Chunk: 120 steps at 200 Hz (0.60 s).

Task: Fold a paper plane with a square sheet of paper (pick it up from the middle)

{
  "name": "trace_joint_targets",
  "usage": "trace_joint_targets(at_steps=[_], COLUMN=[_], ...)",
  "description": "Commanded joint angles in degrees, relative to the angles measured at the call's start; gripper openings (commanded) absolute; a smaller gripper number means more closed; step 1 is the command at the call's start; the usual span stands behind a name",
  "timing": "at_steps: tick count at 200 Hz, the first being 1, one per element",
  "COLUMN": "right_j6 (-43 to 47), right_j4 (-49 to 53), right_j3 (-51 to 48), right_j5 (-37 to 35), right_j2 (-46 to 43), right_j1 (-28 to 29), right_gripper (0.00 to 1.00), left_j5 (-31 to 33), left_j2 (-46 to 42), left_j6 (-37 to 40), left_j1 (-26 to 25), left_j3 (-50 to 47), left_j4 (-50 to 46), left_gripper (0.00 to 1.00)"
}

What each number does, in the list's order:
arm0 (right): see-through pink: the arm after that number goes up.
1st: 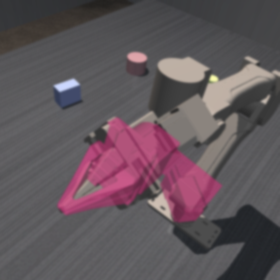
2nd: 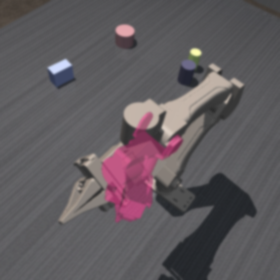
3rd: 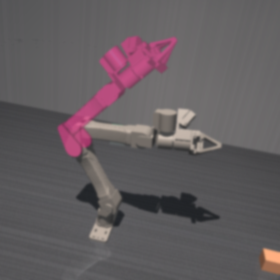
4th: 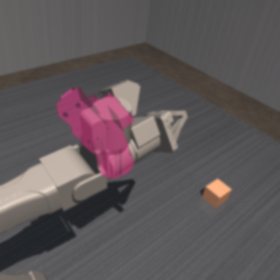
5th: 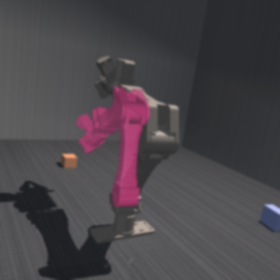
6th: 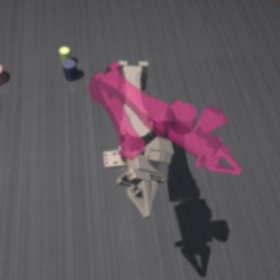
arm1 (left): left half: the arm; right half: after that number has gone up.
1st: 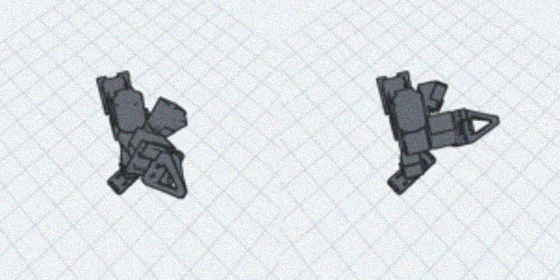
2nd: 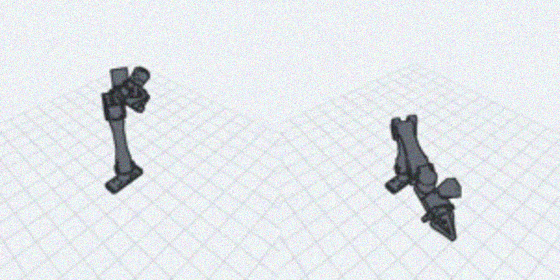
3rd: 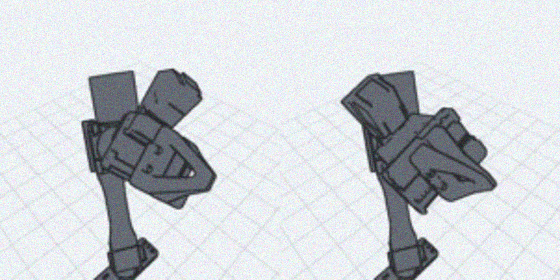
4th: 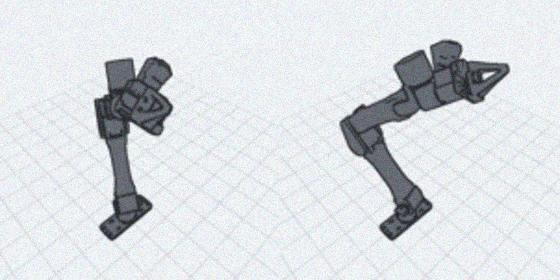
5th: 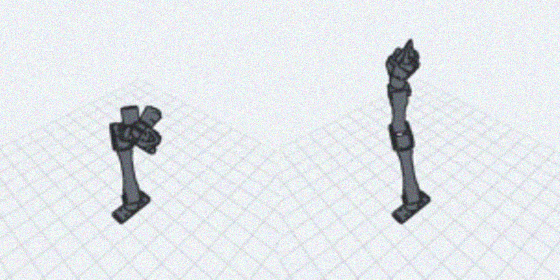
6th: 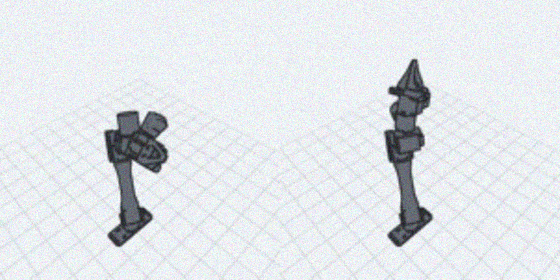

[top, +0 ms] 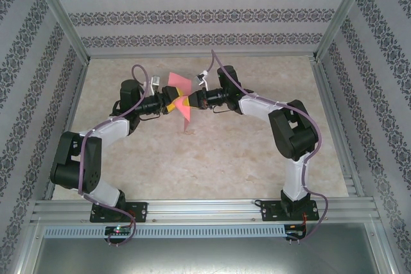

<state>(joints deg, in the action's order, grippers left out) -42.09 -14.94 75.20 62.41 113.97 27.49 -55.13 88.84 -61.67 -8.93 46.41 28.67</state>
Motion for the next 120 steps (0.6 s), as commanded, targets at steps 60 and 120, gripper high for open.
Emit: trace_joint_targets(at_steps=[60,120], right_j6=[-1.0,-1.0], right_j4=[-1.9,-1.2], right_j3=[0.1,-0.1], right_j5=[-0.6,-0.9], right_j2=[1.4,0.5], right_j1=[-0.6,-0.8], right_gripper=[0.1,0.14], left_j5=[-1.4,-1.0], left_j2=[-0.2,0.6], left_j6=[7.4,10.4], left_j1=[-0.6,-0.6], left_j3=[2.9,3.8], left_j4=[-10.4,-14.2], left_gripper=[0.41,0.25])
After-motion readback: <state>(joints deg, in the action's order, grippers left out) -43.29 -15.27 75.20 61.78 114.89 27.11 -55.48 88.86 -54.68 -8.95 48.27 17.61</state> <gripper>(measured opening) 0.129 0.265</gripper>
